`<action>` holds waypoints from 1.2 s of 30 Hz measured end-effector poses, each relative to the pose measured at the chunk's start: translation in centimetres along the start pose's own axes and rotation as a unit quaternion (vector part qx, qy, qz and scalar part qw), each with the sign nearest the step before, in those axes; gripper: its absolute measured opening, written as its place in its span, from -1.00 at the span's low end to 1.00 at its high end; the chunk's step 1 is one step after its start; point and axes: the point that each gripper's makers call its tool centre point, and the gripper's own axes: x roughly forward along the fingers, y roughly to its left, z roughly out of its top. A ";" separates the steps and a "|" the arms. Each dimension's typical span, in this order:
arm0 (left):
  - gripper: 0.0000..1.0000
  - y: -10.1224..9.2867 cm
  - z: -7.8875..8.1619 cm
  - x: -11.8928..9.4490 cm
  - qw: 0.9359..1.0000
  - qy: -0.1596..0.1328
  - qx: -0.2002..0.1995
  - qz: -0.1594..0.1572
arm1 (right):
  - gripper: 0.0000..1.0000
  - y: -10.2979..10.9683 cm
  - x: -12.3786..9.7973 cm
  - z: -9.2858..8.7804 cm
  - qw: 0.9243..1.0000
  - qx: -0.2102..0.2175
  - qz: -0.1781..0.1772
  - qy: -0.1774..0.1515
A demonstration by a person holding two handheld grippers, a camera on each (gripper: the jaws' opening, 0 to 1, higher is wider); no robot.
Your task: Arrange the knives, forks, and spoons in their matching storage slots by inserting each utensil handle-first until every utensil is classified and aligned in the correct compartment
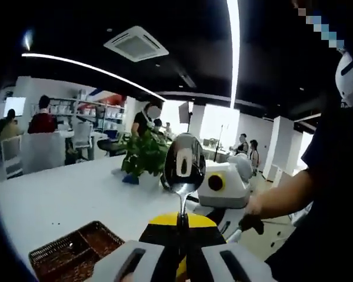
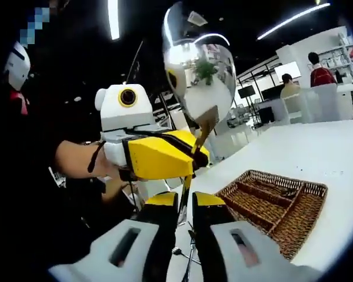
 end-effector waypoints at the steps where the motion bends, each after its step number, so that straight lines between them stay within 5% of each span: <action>1: -1.00 0.0 0.1 -0.1 1.000 -0.002 -0.001 0.001 | -0.81 0.0 0.0 0.2 1.000 -0.005 -0.003 -0.002; 6: -1.00 0.6 0.5 -0.7 1.000 -0.020 -0.017 0.005 | -0.94 0.0 -0.2 0.8 1.000 -0.026 -0.012 0.008; 12: -0.99 0.4 0.0 -0.9 1.000 -0.016 -0.016 0.005 | -1.00 -0.3 -0.8 -0.2 0.997 -0.035 -0.026 0.061; 20: -0.90 0.3 -0.5 -1.2 1.000 -0.003 0.013 0.008 | -1.00 -0.6 -1.5 -1.6 0.989 -0.057 -0.042 0.127; 24: -0.66 1.6 1.0 -2.3 0.999 -0.026 0.025 0.032 | -1.00 -0.5 -2.0 -2.3 0.987 -0.059 -0.039 0.144; 27: -0.63 2.1 1.4 -2.9 0.997 -0.014 0.057 0.040 | -1.00 0.2 -2.3 -3.2 0.984 -0.067 -0.022 0.165; 31: -0.50 -0.3 1.6 -2.9 0.998 0.003 0.064 -0.018 | -1.00 1.0 -2.5 -4.6 0.979 -0.067 0.000 0.193; 33: -0.54 -0.4 1.8 -2.9 0.998 0.000 0.054 -0.022 | -1.00 1.4 -2.6 -5.4 0.975 -0.072 0.011 0.208; 36: -0.87 -1.0 0.6 -3.0 0.998 0.028 0.044 -0.038 | -1.00 1.8 -2.7 -6.0 0.974 -0.061 0.016 0.217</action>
